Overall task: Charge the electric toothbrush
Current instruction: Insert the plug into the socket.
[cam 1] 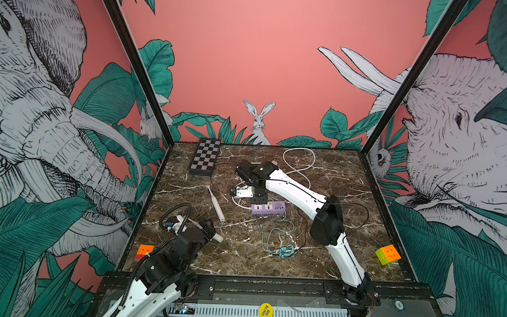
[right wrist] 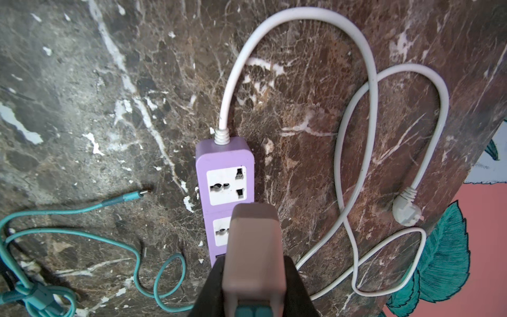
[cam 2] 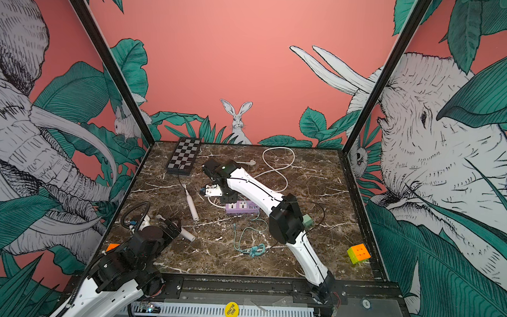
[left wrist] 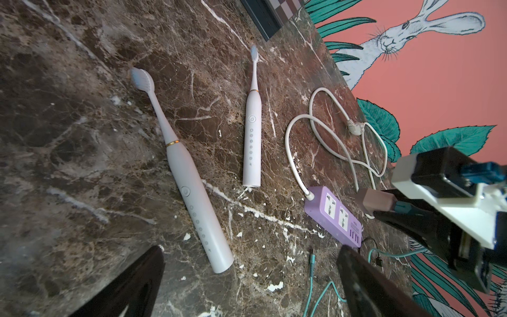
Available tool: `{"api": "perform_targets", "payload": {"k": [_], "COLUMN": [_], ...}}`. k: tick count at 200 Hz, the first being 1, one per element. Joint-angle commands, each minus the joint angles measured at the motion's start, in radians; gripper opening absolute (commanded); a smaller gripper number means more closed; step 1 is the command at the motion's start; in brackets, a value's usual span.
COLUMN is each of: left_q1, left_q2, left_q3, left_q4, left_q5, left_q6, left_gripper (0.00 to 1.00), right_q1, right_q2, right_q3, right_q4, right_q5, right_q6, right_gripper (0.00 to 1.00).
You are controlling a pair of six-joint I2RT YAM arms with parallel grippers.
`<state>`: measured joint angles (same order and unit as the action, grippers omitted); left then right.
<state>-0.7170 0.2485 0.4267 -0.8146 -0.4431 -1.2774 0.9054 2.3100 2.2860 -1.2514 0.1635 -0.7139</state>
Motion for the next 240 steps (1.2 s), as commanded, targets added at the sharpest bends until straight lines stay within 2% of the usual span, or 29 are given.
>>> {"api": "perform_targets", "payload": {"k": [1,19,172,240], "left_q1": [0.003,0.003,0.004,0.004], "left_q2": [0.0,-0.003,0.002,0.0], "left_q3": [0.008,0.007,-0.017,-0.021], "left_q4": [-0.037,-0.041,-0.017,-0.015], "left_q5": [-0.026,-0.03,-0.032,-0.025], "left_q6": [0.009,0.009,-0.003,-0.007], "left_gripper": [0.99,0.99,0.99,0.99], "right_q1": [-0.01,-0.008,-0.031,-0.034], "right_q2": [0.036,0.05,0.134,0.115], "right_q3": [0.058,0.073,0.132,0.081], "right_q4": [-0.074,-0.092,-0.07,-0.084], "right_q5": [-0.03,-0.067,-0.112,-0.078], "right_q6": [-0.057,-0.07,-0.089,-0.094], "right_gripper": [0.0,0.0,0.0,0.0]}}
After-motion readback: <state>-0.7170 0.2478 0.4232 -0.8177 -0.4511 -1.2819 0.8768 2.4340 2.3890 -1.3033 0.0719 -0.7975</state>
